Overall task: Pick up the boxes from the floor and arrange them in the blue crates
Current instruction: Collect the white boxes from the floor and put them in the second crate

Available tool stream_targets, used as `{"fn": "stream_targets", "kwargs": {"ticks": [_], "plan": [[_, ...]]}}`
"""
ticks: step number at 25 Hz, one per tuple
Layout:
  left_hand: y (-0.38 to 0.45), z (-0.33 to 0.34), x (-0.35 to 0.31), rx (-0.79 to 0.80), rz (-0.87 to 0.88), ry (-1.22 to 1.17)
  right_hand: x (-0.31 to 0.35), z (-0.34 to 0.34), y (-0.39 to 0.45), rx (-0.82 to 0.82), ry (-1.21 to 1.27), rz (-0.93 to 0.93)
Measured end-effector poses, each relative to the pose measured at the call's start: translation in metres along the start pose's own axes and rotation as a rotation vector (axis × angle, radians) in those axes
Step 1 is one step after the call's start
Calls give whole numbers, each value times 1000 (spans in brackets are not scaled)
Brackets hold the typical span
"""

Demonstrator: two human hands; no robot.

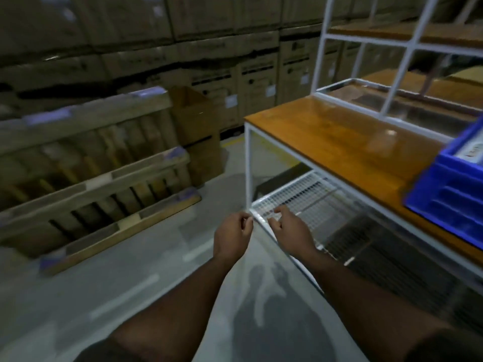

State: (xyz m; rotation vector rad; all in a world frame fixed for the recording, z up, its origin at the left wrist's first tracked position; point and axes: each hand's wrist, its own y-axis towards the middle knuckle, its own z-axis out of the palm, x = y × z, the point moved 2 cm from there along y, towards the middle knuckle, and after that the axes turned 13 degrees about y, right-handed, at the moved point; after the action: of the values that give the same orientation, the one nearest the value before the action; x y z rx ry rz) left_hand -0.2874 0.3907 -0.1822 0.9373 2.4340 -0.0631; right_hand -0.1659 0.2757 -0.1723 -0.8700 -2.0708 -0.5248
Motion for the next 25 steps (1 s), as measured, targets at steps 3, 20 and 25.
{"fn": "stream_targets", "kwargs": {"ticks": [3,20,25], "plan": [[-12,-33,84,-48,-150,33,35,79,-1,122,-26,-37],[-250,-121,354,-351,-1296,116,166,423,-91,1196,-224,-495],[-326,-136,368,-468,-1564,79,203,477,-159,1443,-287,-630]]}}
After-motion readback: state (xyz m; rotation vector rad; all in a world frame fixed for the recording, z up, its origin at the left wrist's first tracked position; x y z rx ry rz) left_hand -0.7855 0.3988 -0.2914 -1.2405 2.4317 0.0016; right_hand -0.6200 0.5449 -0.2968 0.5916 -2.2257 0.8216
